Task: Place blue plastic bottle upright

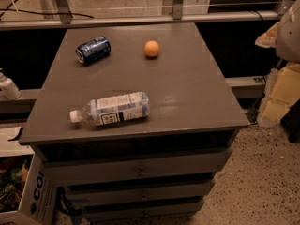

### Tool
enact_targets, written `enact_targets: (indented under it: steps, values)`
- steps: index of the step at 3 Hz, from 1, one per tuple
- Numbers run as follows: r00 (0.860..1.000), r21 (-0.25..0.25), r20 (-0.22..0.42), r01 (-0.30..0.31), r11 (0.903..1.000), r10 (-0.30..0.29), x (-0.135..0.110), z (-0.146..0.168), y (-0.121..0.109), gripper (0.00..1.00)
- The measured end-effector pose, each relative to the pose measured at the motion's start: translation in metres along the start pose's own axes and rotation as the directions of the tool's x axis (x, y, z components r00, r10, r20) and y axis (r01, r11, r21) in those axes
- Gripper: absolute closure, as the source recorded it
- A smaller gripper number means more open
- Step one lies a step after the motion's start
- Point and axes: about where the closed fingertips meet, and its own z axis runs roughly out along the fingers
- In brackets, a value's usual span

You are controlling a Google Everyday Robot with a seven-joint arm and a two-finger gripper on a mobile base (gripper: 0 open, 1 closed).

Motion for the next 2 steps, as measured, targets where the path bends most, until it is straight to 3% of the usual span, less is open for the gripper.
enact_targets:
  steps: [2]
  values:
    - [1.0, 0.015, 0.027, -0.003, 0.9999, 0.002, -0.0055, -0.0017, -0.0013, 0.0]
